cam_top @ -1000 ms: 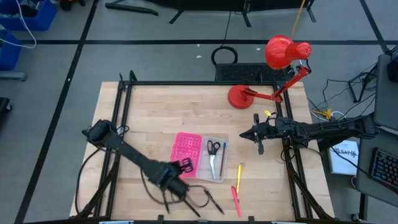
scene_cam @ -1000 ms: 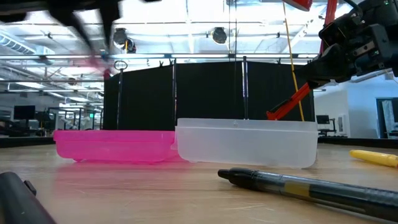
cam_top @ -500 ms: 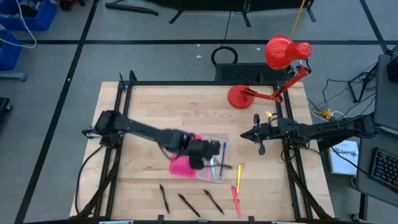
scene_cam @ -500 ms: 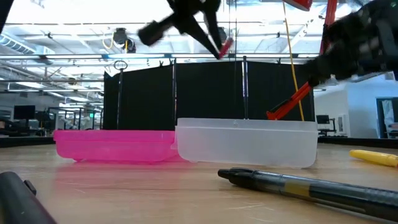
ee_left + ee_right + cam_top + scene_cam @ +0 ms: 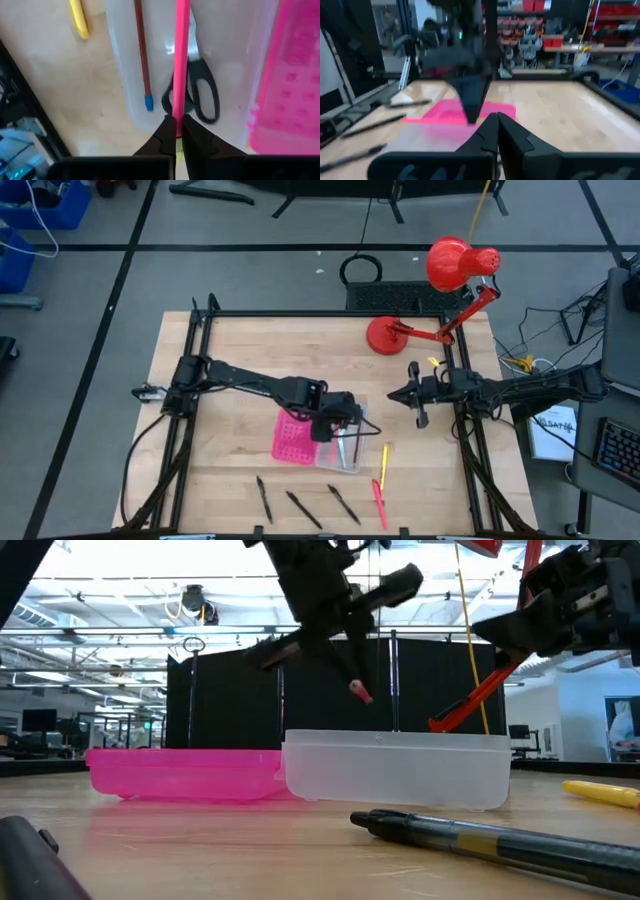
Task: Pick & place school supplies into a supply box
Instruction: Put the pink pencil into the pink box
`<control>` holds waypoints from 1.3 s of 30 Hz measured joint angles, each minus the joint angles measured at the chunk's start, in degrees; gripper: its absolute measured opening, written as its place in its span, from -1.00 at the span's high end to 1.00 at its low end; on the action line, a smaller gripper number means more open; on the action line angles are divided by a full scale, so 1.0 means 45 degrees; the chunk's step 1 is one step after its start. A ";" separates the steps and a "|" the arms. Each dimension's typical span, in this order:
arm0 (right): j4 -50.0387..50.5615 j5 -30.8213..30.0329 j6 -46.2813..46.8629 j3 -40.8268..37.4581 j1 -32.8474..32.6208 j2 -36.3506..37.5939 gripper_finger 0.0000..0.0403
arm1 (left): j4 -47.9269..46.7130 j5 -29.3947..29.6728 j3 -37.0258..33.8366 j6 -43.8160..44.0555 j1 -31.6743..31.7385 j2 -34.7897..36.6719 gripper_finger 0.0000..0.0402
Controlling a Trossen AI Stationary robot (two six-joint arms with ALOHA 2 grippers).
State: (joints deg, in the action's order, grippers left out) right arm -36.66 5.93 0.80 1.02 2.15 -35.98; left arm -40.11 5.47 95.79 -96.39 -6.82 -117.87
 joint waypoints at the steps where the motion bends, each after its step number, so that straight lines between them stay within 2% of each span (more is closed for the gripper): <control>1: -0.0079 -0.0004 -0.0039 -0.0005 0.0000 0.0018 1.00 | 0.0128 -0.0090 0.0005 -0.0098 0.0072 -0.0099 0.91; 7: -0.0076 0.0127 0.0006 -0.0015 0.0000 -0.0015 1.00 | 0.0101 -0.0156 -0.0005 -0.0604 0.0423 -0.0638 0.95; 11: -0.0072 0.0739 -0.0103 -0.0015 -0.0001 -0.0025 1.00 | 0.0100 -0.0209 -0.0001 -0.0807 0.0553 -0.0895 0.94; 27: -0.0092 0.0734 -0.0763 -0.0029 0.0000 -0.0011 1.00 | -0.0047 -0.0983 -0.0043 -0.0343 0.0680 -0.1092 0.91; 32: -0.0092 0.0734 -0.0763 -0.0029 0.0000 -0.0011 1.00 | 0.0591 -0.0977 -0.0855 -0.0314 0.0786 -0.1083 0.95; 39: -0.0092 0.0738 -0.0897 -0.0029 0.0000 -0.0011 1.00 | 0.1422 -0.0497 -0.1789 -0.0334 0.0811 -0.1034 0.88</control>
State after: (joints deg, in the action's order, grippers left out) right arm -37.08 9.25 -3.24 0.89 2.15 -36.03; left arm -33.71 3.24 87.74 -97.89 -3.17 -122.52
